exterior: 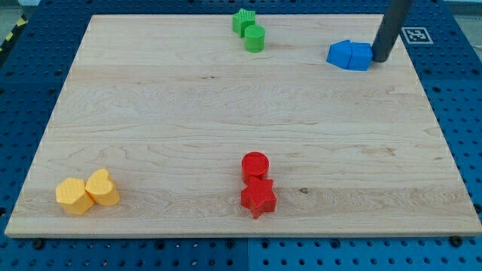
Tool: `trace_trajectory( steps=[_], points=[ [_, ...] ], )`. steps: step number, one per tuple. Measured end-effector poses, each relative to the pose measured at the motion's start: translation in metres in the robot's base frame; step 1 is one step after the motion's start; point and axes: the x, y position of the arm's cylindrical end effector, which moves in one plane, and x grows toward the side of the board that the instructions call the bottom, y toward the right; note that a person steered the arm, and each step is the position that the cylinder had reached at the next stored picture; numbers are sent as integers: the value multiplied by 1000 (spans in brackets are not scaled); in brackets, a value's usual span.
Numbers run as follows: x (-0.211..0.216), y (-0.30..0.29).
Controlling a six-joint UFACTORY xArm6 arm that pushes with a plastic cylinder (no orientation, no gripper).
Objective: Move the blue blocks to the bottom right of the green blocks
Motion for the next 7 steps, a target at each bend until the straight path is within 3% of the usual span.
trace_trajectory(
  steps=[3,7],
  points=[
    [-2,-83],
    [-7,-86]
  ],
)
